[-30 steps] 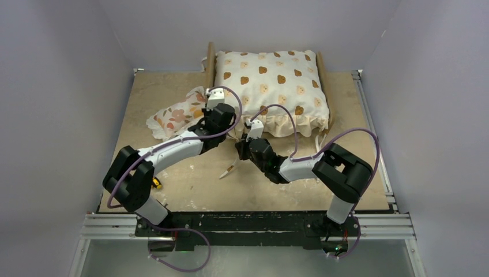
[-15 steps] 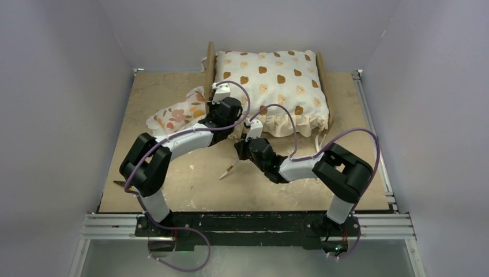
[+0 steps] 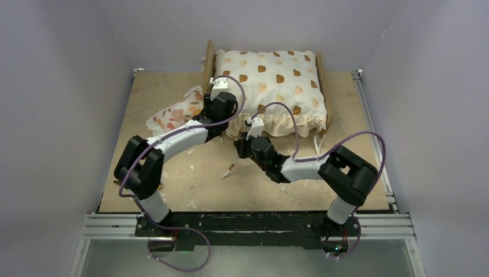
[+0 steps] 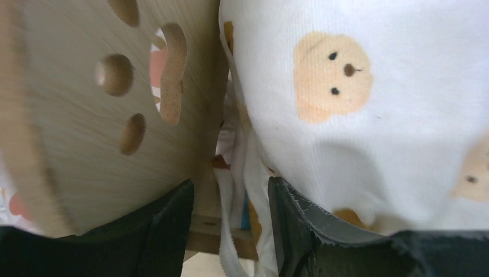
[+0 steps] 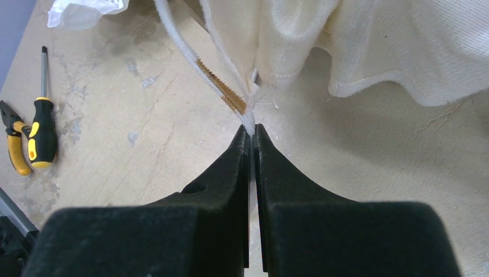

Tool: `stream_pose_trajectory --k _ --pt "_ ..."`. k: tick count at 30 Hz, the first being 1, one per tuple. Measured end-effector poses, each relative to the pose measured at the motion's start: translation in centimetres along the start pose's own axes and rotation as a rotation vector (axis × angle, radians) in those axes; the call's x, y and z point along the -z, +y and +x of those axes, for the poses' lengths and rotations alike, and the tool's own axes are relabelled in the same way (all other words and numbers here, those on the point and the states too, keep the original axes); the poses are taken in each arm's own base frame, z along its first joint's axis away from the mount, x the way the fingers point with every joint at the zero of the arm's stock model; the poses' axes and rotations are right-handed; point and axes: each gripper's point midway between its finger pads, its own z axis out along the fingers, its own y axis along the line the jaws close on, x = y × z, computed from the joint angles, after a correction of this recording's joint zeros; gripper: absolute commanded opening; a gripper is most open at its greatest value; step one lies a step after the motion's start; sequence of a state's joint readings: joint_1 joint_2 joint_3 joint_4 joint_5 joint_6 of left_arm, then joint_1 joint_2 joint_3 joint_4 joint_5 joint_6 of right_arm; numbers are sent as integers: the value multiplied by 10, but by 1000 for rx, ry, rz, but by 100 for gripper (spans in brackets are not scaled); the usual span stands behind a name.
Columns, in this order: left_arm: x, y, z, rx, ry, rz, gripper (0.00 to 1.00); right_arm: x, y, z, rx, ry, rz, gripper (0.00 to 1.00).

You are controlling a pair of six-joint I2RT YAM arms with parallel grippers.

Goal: Set up the pet bed

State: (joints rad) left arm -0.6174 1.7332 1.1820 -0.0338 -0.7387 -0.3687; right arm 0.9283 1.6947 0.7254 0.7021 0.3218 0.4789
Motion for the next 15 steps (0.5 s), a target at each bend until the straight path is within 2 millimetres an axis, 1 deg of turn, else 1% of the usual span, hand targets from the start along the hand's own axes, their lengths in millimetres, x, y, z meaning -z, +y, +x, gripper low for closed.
stream_pose_trajectory --k 2,5,7,10,12,14,15 --pt "12 -2 -11 21 0 50 54 0 1 -2 -1 -4 -2 5" --pt "34 3 -36 65 -27 101 54 1 1 -4 -3 -8 -4 5" --pt "48 7 -54 100 -52 135 51 1 2 -4 -3 -8 -5 5" --pt "67 9 -73 157 -83 190 46 1 2 -4 -3 -8 -5 5" --pt "75 11 -76 180 -91 216 46 1 2 -4 -3 -8 -5 5" --pt "80 13 -69 189 -80 233 47 1 2 -4 -2 -7 -7 5" --pt "81 14 -62 190 -67 239 48 1 2 -4 -2 -7 -7 5"
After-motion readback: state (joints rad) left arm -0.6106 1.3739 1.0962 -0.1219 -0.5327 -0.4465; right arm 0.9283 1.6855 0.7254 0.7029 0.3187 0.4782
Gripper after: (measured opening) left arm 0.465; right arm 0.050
